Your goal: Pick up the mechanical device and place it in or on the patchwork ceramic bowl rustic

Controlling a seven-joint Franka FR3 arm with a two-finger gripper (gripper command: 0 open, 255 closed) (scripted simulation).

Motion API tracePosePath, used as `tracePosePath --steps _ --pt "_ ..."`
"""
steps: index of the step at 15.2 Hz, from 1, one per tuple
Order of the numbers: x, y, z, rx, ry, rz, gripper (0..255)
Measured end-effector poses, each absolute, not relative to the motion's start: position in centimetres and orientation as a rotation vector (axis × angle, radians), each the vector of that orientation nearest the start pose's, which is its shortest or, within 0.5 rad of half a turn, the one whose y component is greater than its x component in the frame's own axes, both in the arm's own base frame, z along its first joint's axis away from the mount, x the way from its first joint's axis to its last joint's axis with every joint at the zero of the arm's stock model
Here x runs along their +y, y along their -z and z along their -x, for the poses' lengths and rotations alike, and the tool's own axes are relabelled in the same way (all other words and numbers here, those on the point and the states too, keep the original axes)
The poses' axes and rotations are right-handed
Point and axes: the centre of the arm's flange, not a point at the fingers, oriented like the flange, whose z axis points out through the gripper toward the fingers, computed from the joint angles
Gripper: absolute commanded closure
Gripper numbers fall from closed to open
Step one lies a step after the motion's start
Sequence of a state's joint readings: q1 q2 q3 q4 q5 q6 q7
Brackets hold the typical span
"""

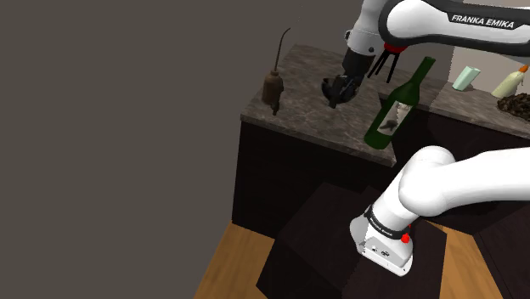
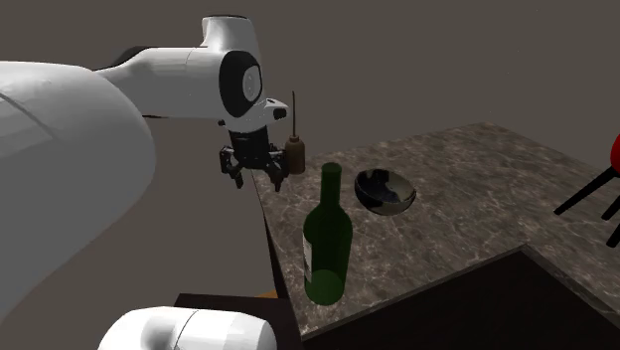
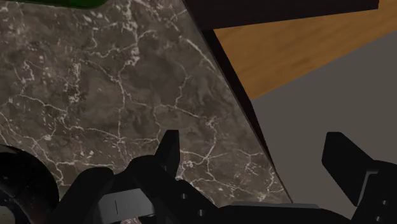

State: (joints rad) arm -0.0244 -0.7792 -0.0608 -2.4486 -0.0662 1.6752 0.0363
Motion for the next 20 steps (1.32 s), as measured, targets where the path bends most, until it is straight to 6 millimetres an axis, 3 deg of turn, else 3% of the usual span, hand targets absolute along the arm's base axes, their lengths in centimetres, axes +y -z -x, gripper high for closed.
tracePosePath --steps 4,11,18,20 --pt "-2.9 -54.9 -33.8 0.228 0.032 3.155 0" --pt "-1.6 -54.9 -42.0 0.475 0.119 3.12 0" --pt "-1.6 -54.7 -50.5 0.721 0.205 3.062 0" --pt "-1.8 -54.0 -51.3 0.748 0.213 3.054 0"
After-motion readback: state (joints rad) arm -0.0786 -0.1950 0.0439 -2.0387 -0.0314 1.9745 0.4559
